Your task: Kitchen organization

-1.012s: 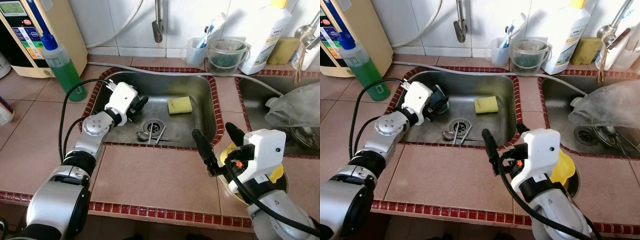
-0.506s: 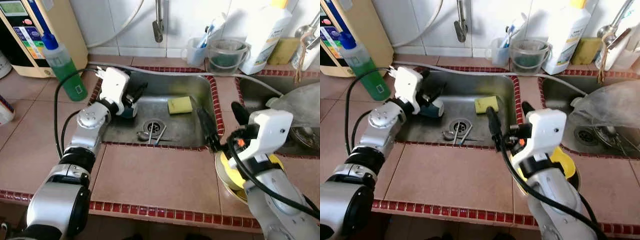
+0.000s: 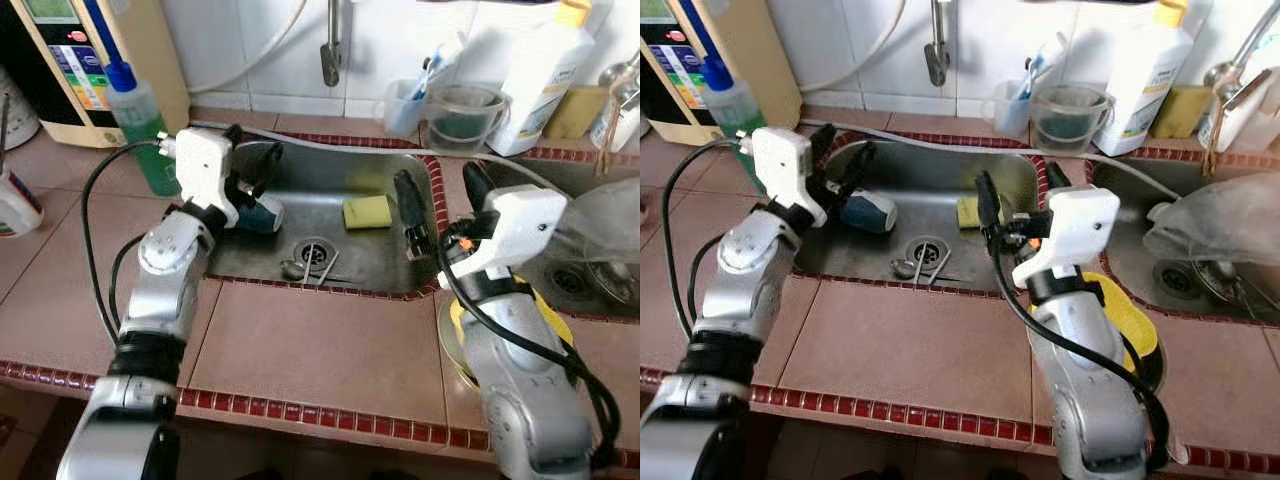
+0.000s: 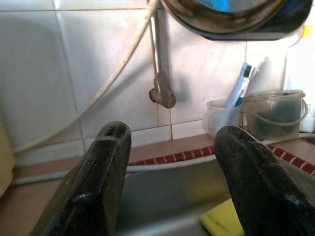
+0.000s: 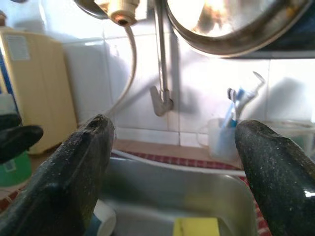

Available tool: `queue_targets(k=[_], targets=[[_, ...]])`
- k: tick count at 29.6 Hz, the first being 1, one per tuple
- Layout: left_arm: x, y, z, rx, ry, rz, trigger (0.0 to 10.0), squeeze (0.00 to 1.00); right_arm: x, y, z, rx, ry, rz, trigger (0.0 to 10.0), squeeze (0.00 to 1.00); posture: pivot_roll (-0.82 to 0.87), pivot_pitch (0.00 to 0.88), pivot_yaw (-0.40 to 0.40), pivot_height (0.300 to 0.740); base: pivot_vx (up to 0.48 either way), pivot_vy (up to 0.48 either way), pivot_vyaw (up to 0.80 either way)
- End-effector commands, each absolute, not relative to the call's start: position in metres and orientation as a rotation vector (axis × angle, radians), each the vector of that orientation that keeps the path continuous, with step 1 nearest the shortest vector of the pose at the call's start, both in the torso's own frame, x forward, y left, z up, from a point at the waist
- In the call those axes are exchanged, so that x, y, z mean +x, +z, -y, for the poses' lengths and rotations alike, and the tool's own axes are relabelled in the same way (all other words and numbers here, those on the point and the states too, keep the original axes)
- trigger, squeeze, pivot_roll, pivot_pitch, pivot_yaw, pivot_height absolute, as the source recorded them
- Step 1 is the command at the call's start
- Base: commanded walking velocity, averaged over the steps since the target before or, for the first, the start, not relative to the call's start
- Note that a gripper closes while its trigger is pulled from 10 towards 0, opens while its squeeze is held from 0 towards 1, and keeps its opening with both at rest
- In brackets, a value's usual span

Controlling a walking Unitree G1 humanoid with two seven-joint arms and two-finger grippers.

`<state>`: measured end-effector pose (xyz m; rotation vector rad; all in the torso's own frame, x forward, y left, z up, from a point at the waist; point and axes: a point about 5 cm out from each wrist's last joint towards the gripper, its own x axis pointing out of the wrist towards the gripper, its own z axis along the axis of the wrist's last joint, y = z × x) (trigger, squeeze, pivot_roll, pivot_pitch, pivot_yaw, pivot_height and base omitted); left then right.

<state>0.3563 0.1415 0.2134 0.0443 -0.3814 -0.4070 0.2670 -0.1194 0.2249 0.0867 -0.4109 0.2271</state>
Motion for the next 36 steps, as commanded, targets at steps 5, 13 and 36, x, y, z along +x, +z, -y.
queue_targets(k=[5, 13, 36], targets=[[0.342, 0.220, -0.138, -0.016, -0.339, 0.428, 10.0, 0.00, 0.279, 0.225, 0.120, 0.040, 0.183, 0.474, 10.0, 0.00, -0.08, 0.067, 0.006, 0.740, 0.000, 0.000, 0.00], [0.327, 0.217, -0.139, -0.075, -0.325, 0.415, 10.0, 0.00, 0.286, 0.220, 0.118, -0.007, 0.167, 0.521, 10.0, 0.00, -0.08, 0.046, 0.020, 0.740, 0.000, 0.000, 0.00], [0.315, 0.200, -0.143, -0.057, -0.293, 0.372, 10.0, 0.00, 0.285, 0.197, 0.128, -0.046, 0.127, 0.492, 10.0, 0.00, -0.09, 0.010, 0.014, 0.740, 0.000, 0.000, 0.00]])
